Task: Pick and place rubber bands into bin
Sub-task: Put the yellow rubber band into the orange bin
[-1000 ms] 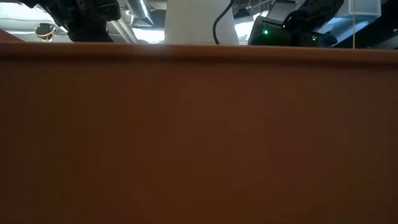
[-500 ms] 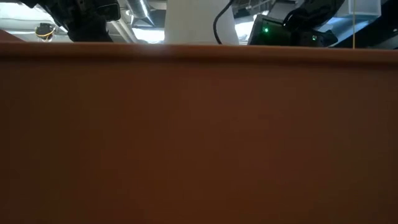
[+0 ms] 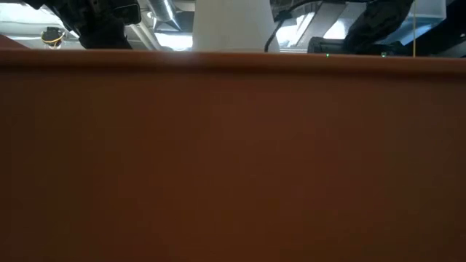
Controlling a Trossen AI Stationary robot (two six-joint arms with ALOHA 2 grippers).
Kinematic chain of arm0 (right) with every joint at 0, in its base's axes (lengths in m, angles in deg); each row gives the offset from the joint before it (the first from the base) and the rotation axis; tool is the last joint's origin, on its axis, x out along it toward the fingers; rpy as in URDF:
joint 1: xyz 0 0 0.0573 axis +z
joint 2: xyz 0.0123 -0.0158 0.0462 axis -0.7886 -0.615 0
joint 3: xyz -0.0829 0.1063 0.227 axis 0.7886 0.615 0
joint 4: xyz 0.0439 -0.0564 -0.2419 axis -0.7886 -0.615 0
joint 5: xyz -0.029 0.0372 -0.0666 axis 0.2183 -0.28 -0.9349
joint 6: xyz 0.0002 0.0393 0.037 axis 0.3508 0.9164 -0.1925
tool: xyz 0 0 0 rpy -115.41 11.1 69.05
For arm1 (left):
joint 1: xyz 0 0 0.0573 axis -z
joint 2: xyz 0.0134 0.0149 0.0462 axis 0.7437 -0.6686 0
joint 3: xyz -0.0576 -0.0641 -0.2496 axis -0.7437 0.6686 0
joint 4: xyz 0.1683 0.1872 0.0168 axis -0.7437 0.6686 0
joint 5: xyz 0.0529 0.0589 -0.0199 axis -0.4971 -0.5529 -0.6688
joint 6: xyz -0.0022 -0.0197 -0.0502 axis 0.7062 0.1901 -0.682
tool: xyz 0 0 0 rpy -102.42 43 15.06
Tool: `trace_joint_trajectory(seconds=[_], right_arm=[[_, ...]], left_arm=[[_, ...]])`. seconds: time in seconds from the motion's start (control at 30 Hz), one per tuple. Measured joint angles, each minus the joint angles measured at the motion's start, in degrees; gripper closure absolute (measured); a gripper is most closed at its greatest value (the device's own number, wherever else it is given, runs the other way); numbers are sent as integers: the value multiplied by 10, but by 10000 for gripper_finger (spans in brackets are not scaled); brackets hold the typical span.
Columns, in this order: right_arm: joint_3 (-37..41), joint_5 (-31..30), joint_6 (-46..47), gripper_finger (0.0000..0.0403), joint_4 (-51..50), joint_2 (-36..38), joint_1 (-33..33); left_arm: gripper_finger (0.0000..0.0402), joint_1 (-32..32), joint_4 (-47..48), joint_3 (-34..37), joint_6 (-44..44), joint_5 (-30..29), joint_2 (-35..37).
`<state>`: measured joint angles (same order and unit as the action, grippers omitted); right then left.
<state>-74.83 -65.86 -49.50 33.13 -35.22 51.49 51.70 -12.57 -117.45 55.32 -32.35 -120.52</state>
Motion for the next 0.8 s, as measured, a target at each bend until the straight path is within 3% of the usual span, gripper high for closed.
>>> trace_joint_trajectory(seconds=[0.3,0.53,0.8], right_arm=[[-13,13,-21,279,-27,-3,-1],[-49,61,-82,279,-21,-6,0],[-51,75,-148,279,-24,-6,0]], left_arm=[[399,0,0,0,0,0,0],[398,0,0,0,0,0,0],[397,0,0,0,0,0,0]])
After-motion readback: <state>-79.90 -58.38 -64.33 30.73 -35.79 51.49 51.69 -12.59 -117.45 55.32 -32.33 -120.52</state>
